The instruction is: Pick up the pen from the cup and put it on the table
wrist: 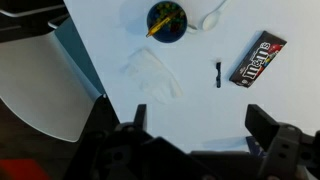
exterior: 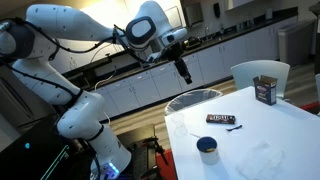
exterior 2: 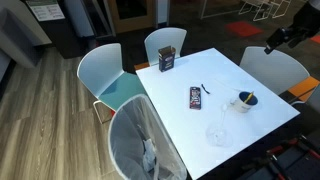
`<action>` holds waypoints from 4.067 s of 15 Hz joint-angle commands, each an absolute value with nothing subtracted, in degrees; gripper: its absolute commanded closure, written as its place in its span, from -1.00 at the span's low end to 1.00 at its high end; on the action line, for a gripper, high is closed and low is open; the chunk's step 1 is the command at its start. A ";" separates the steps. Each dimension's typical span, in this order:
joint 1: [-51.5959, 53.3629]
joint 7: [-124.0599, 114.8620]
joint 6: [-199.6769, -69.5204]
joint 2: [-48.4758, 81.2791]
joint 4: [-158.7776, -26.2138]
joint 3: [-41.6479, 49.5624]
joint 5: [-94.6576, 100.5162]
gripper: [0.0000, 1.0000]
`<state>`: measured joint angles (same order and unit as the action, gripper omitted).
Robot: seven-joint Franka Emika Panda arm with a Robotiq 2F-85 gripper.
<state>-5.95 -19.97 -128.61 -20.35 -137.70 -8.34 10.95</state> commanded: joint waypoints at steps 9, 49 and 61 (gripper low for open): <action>-8.20 -29.97 -132.65 -17.50 -139.61 -7.14 14.29 -1.00; 6.06 -98.70 -161.63 21.26 -140.34 14.59 47.76 -0.09; 6.44 -98.95 -161.32 21.98 -139.43 14.10 48.09 0.93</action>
<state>5.26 -97.16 -160.65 22.84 -138.96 13.51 46.57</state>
